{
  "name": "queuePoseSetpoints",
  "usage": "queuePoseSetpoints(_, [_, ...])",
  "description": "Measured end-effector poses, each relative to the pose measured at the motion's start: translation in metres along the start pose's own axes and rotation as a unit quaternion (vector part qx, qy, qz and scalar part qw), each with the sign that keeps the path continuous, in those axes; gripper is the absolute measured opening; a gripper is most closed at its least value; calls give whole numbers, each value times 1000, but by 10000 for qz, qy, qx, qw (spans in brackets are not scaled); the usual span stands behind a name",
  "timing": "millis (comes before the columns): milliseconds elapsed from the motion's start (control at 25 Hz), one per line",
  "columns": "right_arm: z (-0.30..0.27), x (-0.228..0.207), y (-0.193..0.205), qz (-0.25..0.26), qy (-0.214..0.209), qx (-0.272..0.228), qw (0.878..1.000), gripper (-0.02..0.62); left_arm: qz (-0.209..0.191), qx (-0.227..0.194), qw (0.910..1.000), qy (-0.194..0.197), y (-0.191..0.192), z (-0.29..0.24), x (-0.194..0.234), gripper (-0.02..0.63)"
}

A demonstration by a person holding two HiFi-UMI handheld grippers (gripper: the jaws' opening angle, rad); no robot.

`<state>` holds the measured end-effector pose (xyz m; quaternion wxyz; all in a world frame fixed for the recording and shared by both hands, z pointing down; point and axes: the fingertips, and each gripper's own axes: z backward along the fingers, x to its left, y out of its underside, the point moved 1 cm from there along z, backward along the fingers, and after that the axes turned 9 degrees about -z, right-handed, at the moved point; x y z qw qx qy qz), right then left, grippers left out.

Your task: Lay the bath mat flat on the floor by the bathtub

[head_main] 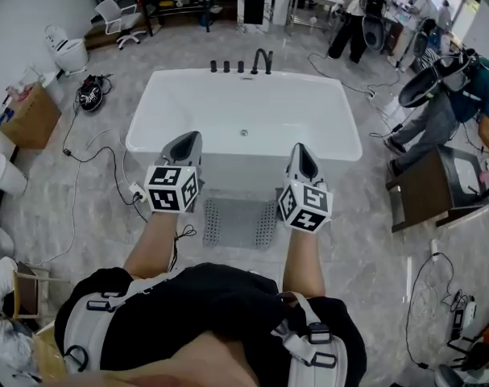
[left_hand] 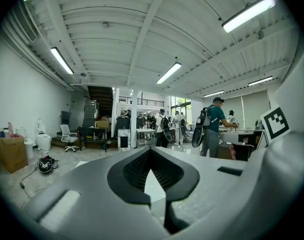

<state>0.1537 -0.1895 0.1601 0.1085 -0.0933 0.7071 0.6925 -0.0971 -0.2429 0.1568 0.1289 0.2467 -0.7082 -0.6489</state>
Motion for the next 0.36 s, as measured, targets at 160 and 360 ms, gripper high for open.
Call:
queuePoseSetpoints(160, [2, 0, -2, 7, 4, -2, 10000, 5, -11, 9, 10000, -18, 0, 3, 0, 3])
queuePoseSetpoints(360, [3, 1, 1, -12, -50, 38, 10000, 5, -93, 39, 9999, -6, 5, 5, -4, 3])
